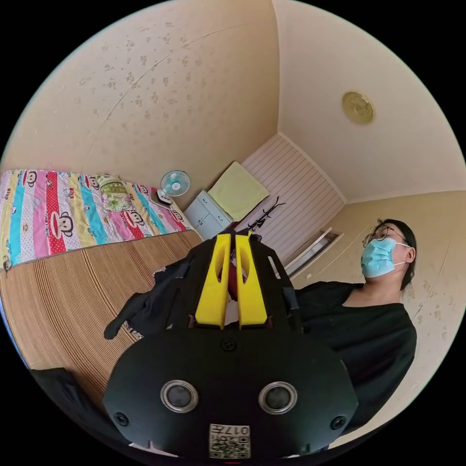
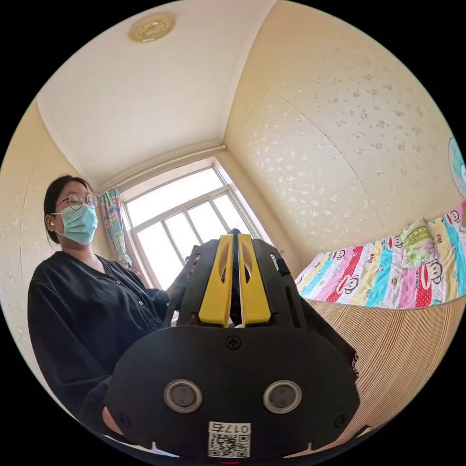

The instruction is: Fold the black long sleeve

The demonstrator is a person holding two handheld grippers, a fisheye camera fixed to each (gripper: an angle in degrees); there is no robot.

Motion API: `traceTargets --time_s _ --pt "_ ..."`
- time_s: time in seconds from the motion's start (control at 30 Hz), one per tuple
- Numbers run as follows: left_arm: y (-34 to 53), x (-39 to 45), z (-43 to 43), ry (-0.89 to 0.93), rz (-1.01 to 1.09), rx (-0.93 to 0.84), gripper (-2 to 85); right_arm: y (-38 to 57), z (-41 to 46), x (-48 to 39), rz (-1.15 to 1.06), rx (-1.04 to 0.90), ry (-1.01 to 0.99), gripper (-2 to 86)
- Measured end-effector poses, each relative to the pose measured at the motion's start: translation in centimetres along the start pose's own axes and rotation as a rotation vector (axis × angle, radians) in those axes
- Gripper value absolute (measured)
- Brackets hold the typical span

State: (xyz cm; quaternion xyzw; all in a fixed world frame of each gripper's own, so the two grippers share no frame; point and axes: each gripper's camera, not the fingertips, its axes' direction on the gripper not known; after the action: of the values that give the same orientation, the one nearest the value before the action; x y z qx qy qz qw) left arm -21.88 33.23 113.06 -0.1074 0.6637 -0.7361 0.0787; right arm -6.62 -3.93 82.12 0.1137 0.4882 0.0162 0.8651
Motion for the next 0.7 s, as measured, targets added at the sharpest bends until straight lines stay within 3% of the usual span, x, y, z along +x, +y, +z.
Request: traceTargets --time_s 0.2,0.3,0.33,0.47,0.5,0.57,0.7 --pt "-6.4 7.0 -5.9 0.032 0.090 0.060 -0.7 -10.6 2.2 -4.2 0.000 0.068 -0.121 1.9" --pt "-12.1 6.9 -7.7 -0.062 0.047 0.061 -0.6 -16.6 4.6 -3.3 0.135 -0.013 0.020 1.9" --pt "-13.3 6.3 -7.8 -0.087 0.033 0.058 -0.6 -18.6 6.2 -1.8 0.200 -0.095 0.148 1.9" --pt "-20.2 -5.7 -4.6 -0.273 -0.154 -0.087 -0.5 -21.4 15.9 9.4 0.261 -0.548 0.647 1.9" --pt "-20.5 -11.2 -2.7 -0.296 -0.230 -0.151 -0.4 -20.8 17.7 11.9 0.272 -0.615 0.691 1.9" --pt "-19.3 -21.0 0.8 -0.336 -0.362 -0.288 -0.3 -15.1 25.2 23.0 0.330 -0.936 0.771 2.0" --pt "-10.9 -39.9 8.0 -0.436 -0.415 -0.471 0.1 -2.9 32.0 37.3 0.446 -1.118 0.850 2.3"
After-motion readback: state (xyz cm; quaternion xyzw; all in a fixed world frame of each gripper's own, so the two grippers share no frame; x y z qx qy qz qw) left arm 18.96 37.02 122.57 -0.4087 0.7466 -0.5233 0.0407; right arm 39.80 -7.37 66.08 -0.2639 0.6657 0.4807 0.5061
